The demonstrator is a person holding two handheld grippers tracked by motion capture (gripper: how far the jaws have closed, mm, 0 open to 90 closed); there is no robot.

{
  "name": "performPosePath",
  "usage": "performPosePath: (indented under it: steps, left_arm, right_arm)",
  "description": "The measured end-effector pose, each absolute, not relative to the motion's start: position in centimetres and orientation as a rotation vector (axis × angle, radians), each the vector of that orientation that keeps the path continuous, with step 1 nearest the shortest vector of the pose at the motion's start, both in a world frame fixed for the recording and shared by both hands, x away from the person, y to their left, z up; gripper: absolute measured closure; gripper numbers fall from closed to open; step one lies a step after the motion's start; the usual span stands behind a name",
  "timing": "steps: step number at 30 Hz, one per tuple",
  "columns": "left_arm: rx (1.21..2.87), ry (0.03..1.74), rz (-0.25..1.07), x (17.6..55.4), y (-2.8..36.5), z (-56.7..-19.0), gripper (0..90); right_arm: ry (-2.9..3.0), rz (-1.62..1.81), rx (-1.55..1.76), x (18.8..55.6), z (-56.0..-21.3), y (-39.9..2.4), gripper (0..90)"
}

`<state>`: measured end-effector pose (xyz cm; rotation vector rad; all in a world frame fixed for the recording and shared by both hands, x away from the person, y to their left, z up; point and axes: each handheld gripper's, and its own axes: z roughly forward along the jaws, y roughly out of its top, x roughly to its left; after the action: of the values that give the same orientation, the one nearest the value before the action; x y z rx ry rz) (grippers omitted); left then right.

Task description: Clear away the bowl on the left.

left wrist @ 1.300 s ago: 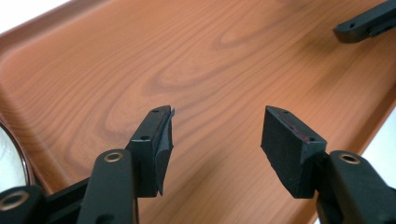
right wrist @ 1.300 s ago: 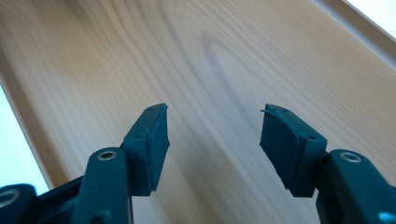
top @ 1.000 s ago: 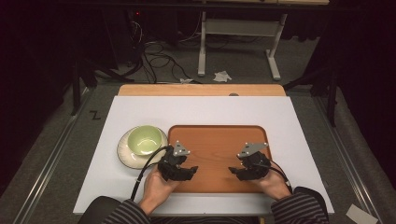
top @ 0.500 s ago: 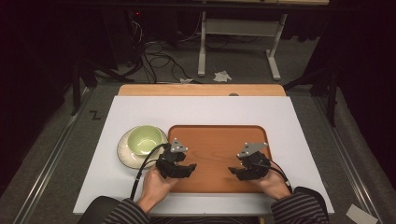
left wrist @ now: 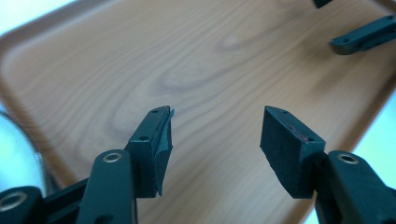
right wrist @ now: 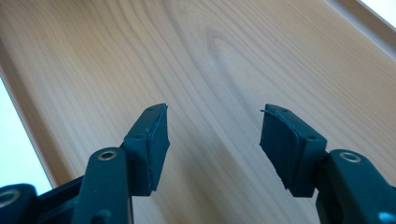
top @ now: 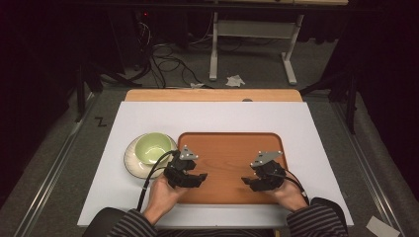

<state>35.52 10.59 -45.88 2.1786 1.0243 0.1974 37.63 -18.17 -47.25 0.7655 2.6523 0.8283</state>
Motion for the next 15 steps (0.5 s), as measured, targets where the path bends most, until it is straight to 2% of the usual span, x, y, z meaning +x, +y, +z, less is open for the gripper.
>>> performPosePath:
  steps: [6, 9, 15]
  left_arm:
    - [2.174, 1.015, 0.218, 35.48, 10.89, -45.32, 43.6]
    - [2.146, 1.046, 0.177, 35.73, 11.18, -45.25, 40.3]
    - [2.136, 1.05, 0.151, 35.84, 11.53, -45.04, 40.1]
  right_arm:
    - [2.657, 0.824, 0.76, 37.64, -47.25, -18.16, 43.4]
    - [2.661, 0.825, 0.772, 37.6, -47.25, -18.11, 43.4]
    - [2.663, 0.822, 0.763, 37.62, -47.25, -18.14, 43.4]
